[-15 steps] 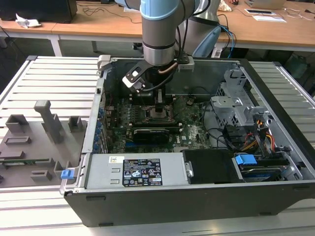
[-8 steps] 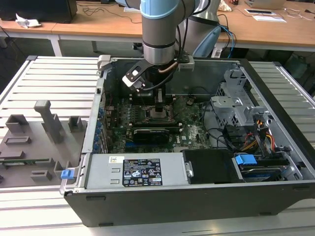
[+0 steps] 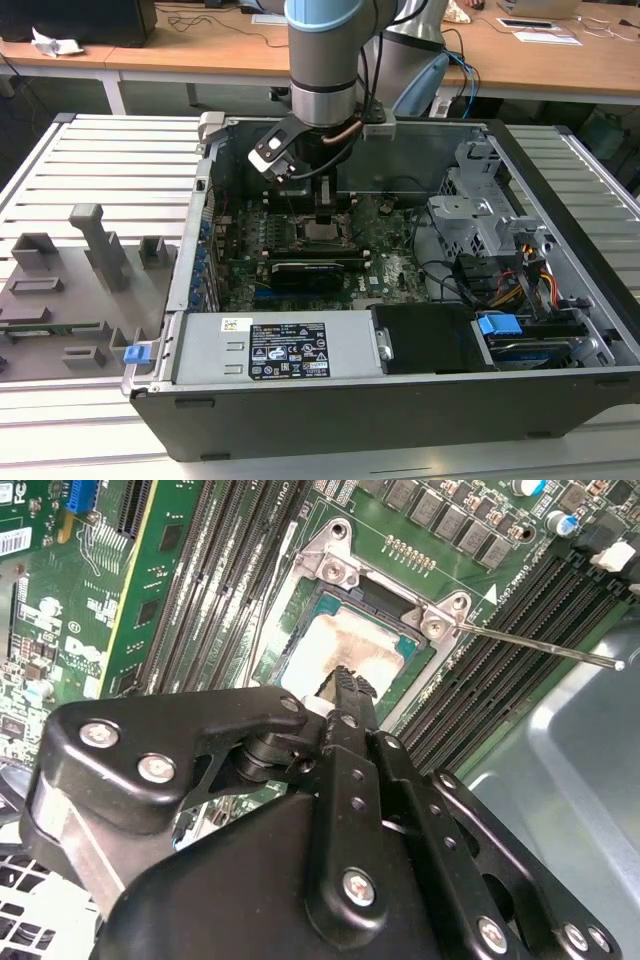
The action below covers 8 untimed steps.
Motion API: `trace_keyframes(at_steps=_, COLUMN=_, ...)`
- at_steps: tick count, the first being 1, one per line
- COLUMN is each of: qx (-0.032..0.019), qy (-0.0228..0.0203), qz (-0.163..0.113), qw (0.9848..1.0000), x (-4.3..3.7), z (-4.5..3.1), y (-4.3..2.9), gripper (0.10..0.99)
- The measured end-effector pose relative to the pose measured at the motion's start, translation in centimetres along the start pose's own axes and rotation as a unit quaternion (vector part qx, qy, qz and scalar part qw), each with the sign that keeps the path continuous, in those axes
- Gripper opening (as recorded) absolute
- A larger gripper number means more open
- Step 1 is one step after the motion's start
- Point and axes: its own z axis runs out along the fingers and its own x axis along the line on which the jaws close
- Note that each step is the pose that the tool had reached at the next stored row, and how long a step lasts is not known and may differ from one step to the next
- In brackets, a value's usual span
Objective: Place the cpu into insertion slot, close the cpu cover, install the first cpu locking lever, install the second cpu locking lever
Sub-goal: 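Close the cpu cover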
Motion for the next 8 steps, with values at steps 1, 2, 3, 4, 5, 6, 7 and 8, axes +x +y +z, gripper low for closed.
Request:
trace_keyframes(at_steps=1, qx=0.0, qy=0.0, qz=0.0, qw=1.0, x=0.0, z=-0.03, y=0.01, gripper=0.106)
trace_keyframes(at_steps=2, qx=0.0, qy=0.0, qz=0.0, qw=1.0, x=0.0, z=-0.07, y=0.01, gripper=0.106)
trace_keyframes(at_steps=3, qx=0.0, qy=0.0, qz=0.0, qw=1.0, x=0.0, z=-0.1, y=0.01, gripper=0.106)
trace_keyframes(at_steps=4, qx=0.0, qy=0.0, qz=0.0, qw=1.0, x=0.0, z=-0.16, y=0.01, gripper=0.106)
trace_keyframes(at_steps=5, qx=0.0, qy=0.0, qz=0.0, qw=1.0, x=0.0, z=-0.29, y=0.02, gripper=0.106)
trace_keyframes(at_steps=6, qx=0.0, qy=0.0, qz=0.0, qw=1.0, x=0.0, z=-0.31, y=0.03, gripper=0.106)
trace_keyframes(at_steps=7, qx=0.0, qy=0.0, qz=0.0, qw=1.0, x=0.0, z=-0.35, y=0.03, gripper=0.106)
trace_keyframes(at_steps=8, qx=0.0, qy=0.0, qz=0.0, qw=1.0, x=0.0, z=-0.4, y=0.03, gripper=0.106)
